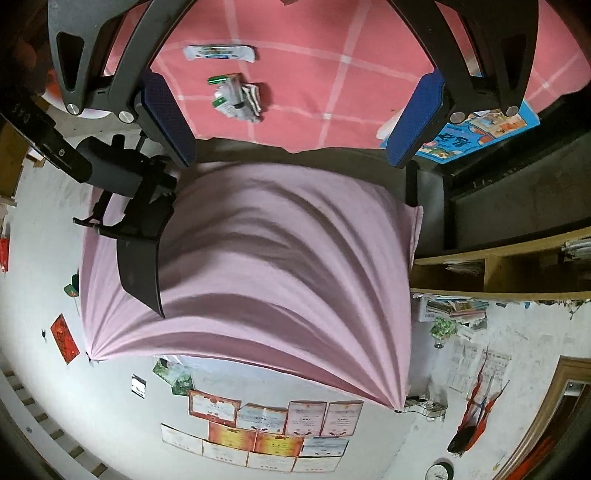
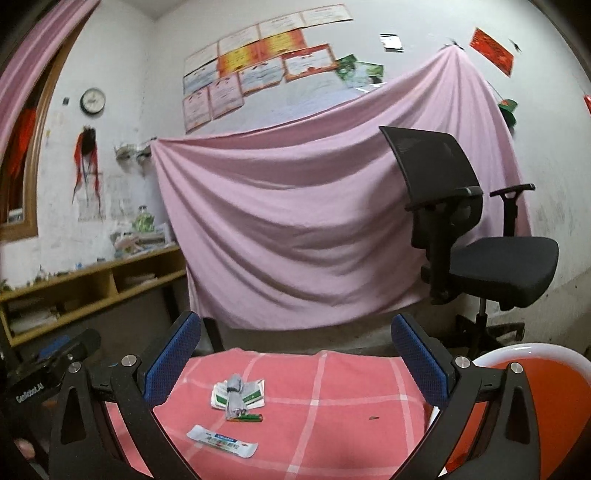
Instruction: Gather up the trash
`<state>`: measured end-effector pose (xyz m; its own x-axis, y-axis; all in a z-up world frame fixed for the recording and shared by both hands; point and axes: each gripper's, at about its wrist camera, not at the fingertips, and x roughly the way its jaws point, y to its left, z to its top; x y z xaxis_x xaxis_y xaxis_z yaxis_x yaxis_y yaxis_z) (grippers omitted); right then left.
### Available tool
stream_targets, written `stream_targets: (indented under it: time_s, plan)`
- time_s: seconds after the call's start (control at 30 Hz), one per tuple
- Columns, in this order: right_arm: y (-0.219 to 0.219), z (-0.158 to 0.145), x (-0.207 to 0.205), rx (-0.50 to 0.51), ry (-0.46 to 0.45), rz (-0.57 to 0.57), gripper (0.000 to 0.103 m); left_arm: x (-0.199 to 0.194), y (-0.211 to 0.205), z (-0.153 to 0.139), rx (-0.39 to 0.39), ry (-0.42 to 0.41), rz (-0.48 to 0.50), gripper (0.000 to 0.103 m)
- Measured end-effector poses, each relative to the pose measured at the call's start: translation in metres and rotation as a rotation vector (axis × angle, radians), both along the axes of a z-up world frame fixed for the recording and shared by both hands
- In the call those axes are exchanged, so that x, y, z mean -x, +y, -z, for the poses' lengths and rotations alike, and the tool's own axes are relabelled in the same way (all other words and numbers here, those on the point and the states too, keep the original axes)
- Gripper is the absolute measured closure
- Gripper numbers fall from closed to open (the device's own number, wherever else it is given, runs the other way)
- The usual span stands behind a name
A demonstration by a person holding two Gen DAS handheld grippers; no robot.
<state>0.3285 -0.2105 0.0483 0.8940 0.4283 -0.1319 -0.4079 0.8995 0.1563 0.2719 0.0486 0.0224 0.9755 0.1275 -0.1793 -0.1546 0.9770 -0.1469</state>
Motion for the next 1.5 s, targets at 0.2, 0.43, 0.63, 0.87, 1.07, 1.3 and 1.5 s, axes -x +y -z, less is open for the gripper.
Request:
stream_targets:
  time_s: [0.2,0.43,0.63,0.87,1.07,1.3,1.5]
  plan:
    - [0.018,0.008,-0.004,0.067,-0.001,0.012,0.000,-0.010,0.013,0.005,-0.006,-0.002,-0.015,0.002]
    - [0.040,0.018,-0.016,0.135,0.006,0.012,0.000,-0.027,0.024,0.010,-0.005,0.068,0.000,0.002]
    - [0.063,0.030,-0.040,0.209,0.129,-0.055,0.014,-0.043,0.031,0.018,-0.025,0.140,-0.032,0.003]
    - [0.083,0.047,-0.065,0.251,0.312,-0.170,0.047,-0.069,0.041,0.037,0.028,0.261,-0.023,0.019]
    - [0.104,0.068,-0.084,0.287,0.492,-0.257,0.060,-0.088,0.039,0.056,0.054,0.382,0.000,0.045]
    - [0.113,0.078,-0.085,0.312,0.562,-0.325,0.090,-0.098,0.031,0.064,0.062,0.445,0.041,0.064]
    - [0.110,0.076,-0.081,0.323,0.561,-0.311,0.096,-0.114,0.027,0.073,0.125,0.520,0.126,0.067]
